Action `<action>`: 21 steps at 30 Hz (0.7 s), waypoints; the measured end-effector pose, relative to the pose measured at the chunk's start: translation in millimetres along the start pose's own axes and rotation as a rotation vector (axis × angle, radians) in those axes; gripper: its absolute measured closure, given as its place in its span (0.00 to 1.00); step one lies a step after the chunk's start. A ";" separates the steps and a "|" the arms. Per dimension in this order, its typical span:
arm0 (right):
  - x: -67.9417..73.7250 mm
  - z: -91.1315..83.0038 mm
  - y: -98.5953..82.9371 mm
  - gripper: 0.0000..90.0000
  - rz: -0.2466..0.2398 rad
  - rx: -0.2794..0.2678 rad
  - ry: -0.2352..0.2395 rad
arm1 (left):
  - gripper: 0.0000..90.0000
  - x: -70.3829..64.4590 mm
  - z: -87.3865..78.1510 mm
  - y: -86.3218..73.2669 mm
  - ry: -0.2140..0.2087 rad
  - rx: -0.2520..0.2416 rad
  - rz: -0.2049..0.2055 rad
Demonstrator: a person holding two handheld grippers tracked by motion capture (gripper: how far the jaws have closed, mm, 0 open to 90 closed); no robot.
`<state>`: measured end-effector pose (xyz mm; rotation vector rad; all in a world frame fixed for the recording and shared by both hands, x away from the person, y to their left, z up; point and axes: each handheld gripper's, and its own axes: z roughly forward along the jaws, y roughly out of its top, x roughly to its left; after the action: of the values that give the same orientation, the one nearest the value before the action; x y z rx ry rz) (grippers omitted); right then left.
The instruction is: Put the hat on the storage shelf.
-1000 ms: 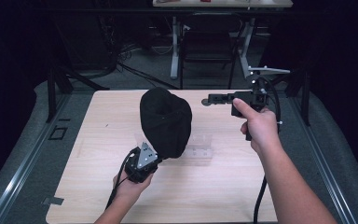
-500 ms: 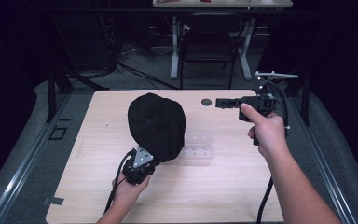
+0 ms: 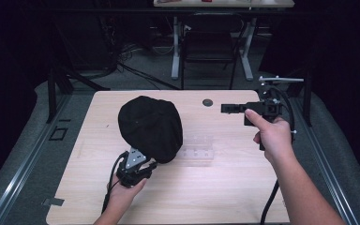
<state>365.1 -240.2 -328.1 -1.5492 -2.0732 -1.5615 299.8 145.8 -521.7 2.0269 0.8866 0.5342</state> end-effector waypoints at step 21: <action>-14.4 -4.6 -46.5 0.68 -0.144 0.059 -0.240 | 0.44 27.3 -29.1 -37.2 0.065 0.015 -0.077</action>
<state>334.4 -250.4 -364.7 -1.6729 -2.3828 -1.4020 284.5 196.4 -535.0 1.9900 1.0064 0.5543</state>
